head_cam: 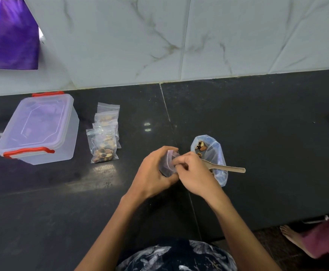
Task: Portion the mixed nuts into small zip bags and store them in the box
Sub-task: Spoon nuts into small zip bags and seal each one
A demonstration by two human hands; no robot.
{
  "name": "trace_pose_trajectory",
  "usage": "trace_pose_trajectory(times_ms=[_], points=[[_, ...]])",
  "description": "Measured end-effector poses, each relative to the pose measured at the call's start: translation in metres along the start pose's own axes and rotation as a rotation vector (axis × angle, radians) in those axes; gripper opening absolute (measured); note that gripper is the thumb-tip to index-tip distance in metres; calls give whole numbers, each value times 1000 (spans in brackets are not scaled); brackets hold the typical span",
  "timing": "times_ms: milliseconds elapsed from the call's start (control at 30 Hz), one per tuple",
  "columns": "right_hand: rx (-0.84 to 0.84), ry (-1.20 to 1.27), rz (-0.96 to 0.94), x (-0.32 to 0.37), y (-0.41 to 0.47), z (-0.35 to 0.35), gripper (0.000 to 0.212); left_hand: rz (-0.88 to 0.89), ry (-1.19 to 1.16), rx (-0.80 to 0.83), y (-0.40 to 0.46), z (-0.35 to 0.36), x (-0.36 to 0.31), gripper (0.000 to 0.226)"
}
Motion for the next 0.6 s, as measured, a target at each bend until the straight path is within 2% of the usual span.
trace_pose_trajectory(times_ms=[100,233,300,367,467,533,600], points=[[84,-72,1,0,-1,3,27,15,16,24,0,4,1,60],[40,-31,40,-1,-4,0,42,24,58,48,-2,9,0,81],[35,31,47,0,-5,0,43,26,88,49,-2,11,1,85],[45,58,54,1,-7,0,40,31,124,30,-2,11,1,77],[-11,-64,33,3,-9,-3,21,57,146,-19,-1,7,0,54],[-76,-167,13,5,-9,-8,9,52,149,-10,-1,5,0,50],[-111,-221,-10,8,-9,-12,12,51,142,7,-1,6,2,51]])
Point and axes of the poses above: each hand's wrist, its own y-axis towards the middle knuckle, its own z-axis out of the palm, x = y × z, the point moved 3 cm from there along y, towards the middle knuckle, and after that the axes turned 1 degree about -x, right-handed, at the moved point
